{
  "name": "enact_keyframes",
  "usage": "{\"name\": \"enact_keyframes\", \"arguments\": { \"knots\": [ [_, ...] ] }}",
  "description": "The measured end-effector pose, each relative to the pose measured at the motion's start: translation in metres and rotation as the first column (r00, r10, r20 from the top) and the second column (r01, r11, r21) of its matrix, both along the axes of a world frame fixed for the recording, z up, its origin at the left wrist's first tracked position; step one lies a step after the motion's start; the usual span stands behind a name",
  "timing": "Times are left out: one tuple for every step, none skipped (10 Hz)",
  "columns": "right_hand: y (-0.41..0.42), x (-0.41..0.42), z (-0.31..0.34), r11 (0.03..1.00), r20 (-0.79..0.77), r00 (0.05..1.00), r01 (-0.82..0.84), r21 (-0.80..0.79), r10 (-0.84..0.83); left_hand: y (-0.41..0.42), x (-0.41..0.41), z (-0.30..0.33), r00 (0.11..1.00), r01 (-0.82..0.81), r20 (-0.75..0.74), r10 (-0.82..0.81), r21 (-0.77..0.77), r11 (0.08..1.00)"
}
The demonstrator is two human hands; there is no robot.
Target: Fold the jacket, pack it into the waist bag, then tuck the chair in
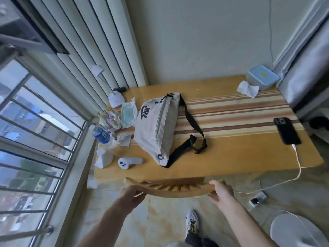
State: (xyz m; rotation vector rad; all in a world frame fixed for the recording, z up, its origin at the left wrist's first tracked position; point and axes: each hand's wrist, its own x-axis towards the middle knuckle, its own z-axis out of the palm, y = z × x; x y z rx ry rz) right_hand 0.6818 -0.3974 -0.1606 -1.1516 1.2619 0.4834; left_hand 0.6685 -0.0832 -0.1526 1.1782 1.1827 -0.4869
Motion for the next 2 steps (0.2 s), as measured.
{"name": "enact_keyframes", "arguments": {
  "knots": [
    [0.011,-0.012,0.048,0.99,0.113,0.991,-0.054,-0.129,0.069,0.012,-0.015,0.003,0.998,0.041,0.05,-0.041,0.001,0.999],
    [0.032,-0.035,0.124,0.976,0.38,0.915,-0.06,-0.21,0.138,0.027,-0.035,0.005,0.991,0.109,0.075,-0.11,0.02,0.994]
  ]
}}
